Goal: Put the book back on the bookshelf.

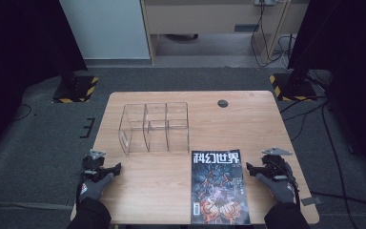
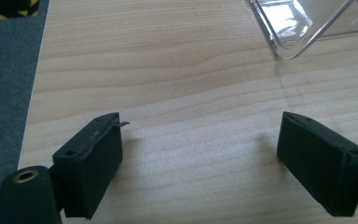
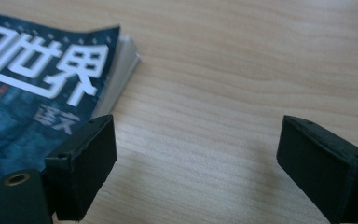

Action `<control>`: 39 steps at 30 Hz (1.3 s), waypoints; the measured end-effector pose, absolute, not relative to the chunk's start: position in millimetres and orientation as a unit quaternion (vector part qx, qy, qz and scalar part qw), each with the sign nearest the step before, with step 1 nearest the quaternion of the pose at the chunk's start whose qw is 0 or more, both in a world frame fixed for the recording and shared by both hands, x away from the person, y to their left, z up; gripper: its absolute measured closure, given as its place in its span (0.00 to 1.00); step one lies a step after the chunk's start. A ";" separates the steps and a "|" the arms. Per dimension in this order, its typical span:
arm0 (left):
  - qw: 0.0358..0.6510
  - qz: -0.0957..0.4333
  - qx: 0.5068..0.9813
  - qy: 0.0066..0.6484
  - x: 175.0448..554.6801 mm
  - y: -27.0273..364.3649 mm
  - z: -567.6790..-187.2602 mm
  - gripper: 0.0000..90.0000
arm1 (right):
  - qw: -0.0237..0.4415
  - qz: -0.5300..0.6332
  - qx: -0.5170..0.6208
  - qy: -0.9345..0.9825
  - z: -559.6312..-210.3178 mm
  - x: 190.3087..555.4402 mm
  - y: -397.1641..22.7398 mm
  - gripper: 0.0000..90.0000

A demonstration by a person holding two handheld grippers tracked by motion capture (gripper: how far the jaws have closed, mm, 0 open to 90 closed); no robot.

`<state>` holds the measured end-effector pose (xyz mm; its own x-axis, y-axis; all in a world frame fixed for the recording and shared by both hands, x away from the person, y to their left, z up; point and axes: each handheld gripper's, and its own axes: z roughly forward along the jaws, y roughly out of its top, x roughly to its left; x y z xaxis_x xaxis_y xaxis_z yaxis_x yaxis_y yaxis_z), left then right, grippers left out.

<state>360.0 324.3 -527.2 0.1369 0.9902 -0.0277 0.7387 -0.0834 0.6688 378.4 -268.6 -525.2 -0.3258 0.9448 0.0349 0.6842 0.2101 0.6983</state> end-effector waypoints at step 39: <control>0.432 0.175 0.710 0.529 319.2 234.6 -481.9 0.26 | 0.134 0.415 0.500 0.748 -501.6 337.7 -245.4 0.23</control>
